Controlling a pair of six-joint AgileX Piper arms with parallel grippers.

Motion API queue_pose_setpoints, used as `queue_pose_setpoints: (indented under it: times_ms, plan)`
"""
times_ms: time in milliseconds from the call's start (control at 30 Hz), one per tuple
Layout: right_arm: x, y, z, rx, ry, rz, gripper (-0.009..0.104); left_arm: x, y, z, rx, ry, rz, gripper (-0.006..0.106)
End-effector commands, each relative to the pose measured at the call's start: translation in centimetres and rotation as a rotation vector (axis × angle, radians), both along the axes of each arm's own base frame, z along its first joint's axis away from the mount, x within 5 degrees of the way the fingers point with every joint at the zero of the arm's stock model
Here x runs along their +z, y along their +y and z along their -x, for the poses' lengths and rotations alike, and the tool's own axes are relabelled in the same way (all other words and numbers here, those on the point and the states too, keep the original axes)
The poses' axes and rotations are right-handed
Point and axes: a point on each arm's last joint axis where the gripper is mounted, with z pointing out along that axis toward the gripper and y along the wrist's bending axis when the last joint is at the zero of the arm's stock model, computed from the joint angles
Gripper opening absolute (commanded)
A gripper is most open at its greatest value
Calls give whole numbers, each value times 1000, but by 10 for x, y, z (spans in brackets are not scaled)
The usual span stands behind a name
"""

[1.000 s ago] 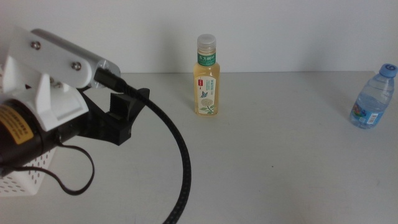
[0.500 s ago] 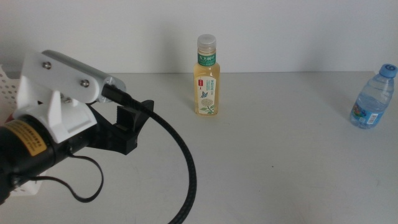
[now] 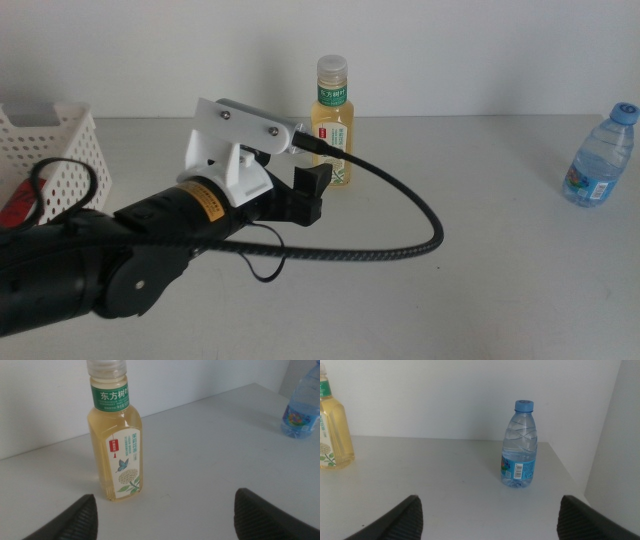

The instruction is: Use arms to grab the bottles and put them into the dustbin to the left of the table.

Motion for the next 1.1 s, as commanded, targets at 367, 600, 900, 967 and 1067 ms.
queue_pose_setpoints:
  times_ms: [367, 600, 900, 967, 1067]
  plan:
    - [11, 0, 2, -5, -109, 14, 78, -3, -46, -88, 59, -142, 53, 94]
    - [11, 0, 2, -5, -109, 14, 78, -7, -53, -125, 76, -173, 46, 94]
    - [11, 0, 2, -5, -109, 14, 78, -12, -54, -154, 103, -196, 50, 94]
    - [11, 0, 2, -5, -109, 14, 78, -13, -57, -158, 103, -200, 52, 94]
    - [11, 0, 2, -5, -109, 14, 78, -18, -61, -166, 103, -202, 53, 94]
